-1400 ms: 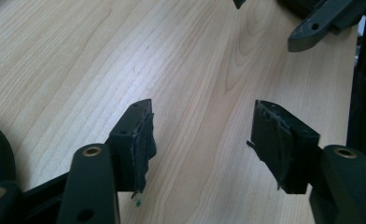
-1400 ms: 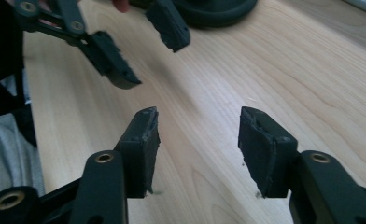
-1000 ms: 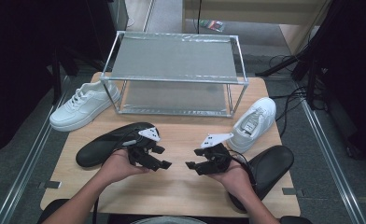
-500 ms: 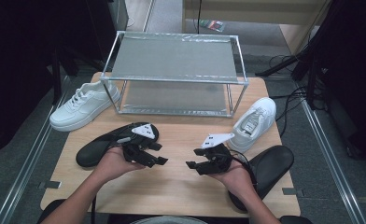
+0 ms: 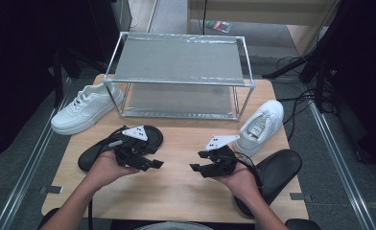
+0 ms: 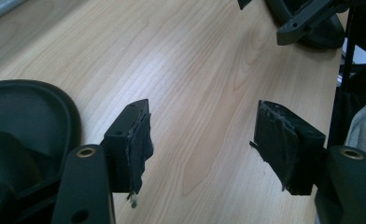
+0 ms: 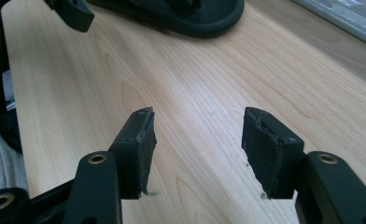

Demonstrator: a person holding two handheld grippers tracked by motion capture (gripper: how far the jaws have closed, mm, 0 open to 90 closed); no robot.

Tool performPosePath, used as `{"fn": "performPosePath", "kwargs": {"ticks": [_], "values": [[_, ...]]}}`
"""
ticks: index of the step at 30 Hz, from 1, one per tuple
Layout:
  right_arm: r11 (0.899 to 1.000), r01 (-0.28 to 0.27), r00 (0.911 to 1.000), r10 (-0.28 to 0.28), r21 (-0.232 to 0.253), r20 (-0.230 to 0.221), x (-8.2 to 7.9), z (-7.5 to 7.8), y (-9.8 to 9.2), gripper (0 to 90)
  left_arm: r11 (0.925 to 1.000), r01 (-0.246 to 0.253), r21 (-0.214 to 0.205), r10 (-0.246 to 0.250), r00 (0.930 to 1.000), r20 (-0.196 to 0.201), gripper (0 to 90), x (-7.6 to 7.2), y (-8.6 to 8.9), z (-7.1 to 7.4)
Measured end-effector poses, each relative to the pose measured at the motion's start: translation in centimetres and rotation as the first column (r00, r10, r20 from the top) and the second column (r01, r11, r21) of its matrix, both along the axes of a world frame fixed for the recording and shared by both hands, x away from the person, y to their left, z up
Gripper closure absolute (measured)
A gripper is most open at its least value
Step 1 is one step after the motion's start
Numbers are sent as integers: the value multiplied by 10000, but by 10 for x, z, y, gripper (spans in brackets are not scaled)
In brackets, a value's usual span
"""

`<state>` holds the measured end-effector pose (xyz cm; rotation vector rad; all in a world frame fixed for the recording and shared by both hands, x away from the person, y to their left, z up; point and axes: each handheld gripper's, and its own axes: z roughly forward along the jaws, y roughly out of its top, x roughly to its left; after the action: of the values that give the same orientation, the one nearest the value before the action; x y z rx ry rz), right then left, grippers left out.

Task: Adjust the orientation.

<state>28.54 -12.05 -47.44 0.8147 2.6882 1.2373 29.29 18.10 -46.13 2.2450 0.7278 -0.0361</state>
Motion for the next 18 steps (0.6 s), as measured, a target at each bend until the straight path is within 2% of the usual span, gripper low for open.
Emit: {"fn": "performPosePath", "kwargs": {"ticks": [3, 4, 8, 9, 10, 11, 13, 14, 18], "values": [[9999, -108, 9999, 108, -15, -15, 0, 0, 1, 460, 10000, -34, -29, 34, 10000, 12, 375, 0, 2, 1], [9997, -195, 9998, 194, -113, -86, 0, -1, 2, 487, 9999, -78, -101, 78, 10000, 8, 378, 0, 4, 2], [9996, -220, 9997, 217, -184, -132, 0, -2, 4, 478, 10000, -43, -10, 43, 10000, -26, 404, 2, 11, 2], [9996, -223, 9997, 221, -172, -138, 1, -2, 5, 475, 9999, -22, 169, 21, 10000, 43, 409, 2, 12, 2], [9996, -226, 9996, 223, -155, -148, 1, -2, 5, 474, 9992, -173, 352, 162, 9994, 314, 425, 2, 14, 3], [9996, -226, 9996, 223, -155, -148, 1, -2, 5, 474, 9992, -173, 352, 162, 9994, 314, 447, 2, 14, 3], [9998, -206, 9995, 204, -85, -249, 1, -2, 5, 483, 9993, -241, 303, 232, 9993, 293, 453, 3, 18, 5], [9998, -209, 9994, 207, -50, -278, 1, -2, 5, 485, 9995, -252, 188, 250, 9996, 102, 454, 5, 24, 5], [9999, -164, 9993, 165, 19, -336, 1, -2, 6, 485, 9984, -475, 294, 478, 9988, -75, 454, 7, 35, 3]]}}
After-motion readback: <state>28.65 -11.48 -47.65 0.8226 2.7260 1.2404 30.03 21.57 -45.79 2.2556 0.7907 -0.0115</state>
